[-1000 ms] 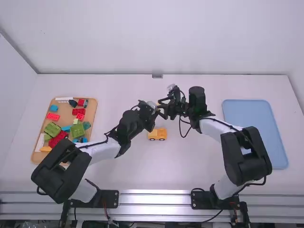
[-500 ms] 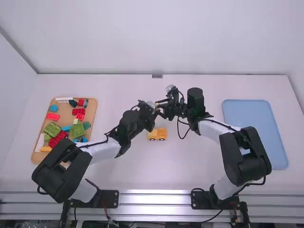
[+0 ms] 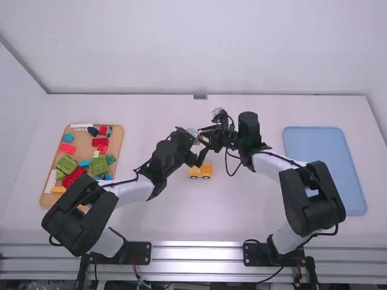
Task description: Assemble lego blocks to make yellow taxi
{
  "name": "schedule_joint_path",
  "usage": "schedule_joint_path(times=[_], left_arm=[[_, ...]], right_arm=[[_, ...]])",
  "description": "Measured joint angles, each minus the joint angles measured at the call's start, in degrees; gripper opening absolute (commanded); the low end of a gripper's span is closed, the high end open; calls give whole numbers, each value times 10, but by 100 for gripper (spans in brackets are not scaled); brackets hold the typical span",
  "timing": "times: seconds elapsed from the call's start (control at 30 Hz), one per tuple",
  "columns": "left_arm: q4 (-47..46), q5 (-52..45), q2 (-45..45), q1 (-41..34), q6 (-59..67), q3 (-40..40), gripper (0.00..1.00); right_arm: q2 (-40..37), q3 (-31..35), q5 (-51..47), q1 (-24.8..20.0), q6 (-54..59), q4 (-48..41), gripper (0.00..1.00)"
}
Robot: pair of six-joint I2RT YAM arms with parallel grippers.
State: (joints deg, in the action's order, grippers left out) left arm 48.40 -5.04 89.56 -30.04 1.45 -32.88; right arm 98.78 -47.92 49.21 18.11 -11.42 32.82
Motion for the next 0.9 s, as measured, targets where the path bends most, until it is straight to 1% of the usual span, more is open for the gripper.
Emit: schedule_joint_path(times=[0.03, 0.1, 0.13, 0.17, 0.23, 0.27, 0.33, 0.37, 0.4, 0.43, 0.47, 0.53, 0.67, 0.7, 0.8, 0.9], left_arm=[[-2, -1, 0, 0, 0, 0, 99], [-11, -2, 0, 2, 9, 0, 99], [-16, -2, 0, 3, 23, 0, 99], [-16, -2, 0, 3, 23, 0, 99], [-6, 5, 0, 13, 42, 0, 99], [0, 4, -1, 23, 47, -1, 99], [1, -2, -2, 41, 54, -2, 99], [-3, -31, -4, 72, 58, -3, 99], [-6, -54, -7, 90, 59, -3, 99], [-6, -54, -7, 90, 59, -3, 99], [-2, -107, -13, 126, 57, -3, 99], [14, -185, -23, 179, 45, -3, 99], [33, -289, -33, 258, 17, -3, 99], [32, -320, -34, 283, 10, -3, 99], [10, -371, -34, 313, 14, -3, 99], [-5, -397, -34, 311, 18, -3, 99]], right_arm=[[0, 0, -4, -2, 1, -9, 9], [0, -4, -17, -9, 3, -56, 9], [0, -15, -29, -20, 7, -120, 8], [0, -15, -29, -20, 7, -120, 8], [0, -55, -66, -34, 22, -269, 6], [0, -70, -90, -37, 28, -322, 3], [0, -87, -129, -36, 33, -379, 2], [0, -103, -184, -28, 33, -426, 2], [0, -112, -219, -20, 31, -446, 3], [0, -112, -219, -20, 31, -446, 3], [0, -123, -270, -6, 23, -476, 3], [0, -132, -319, 8, 10, -518, 3], [0, -133, -369, 18, -20, -608, 4], [0, -133, -382, 17, -36, -634, 7], [0, -125, -399, 16, -76, -645, 8], [0, -111, -403, 16, -105, -643, 9]])
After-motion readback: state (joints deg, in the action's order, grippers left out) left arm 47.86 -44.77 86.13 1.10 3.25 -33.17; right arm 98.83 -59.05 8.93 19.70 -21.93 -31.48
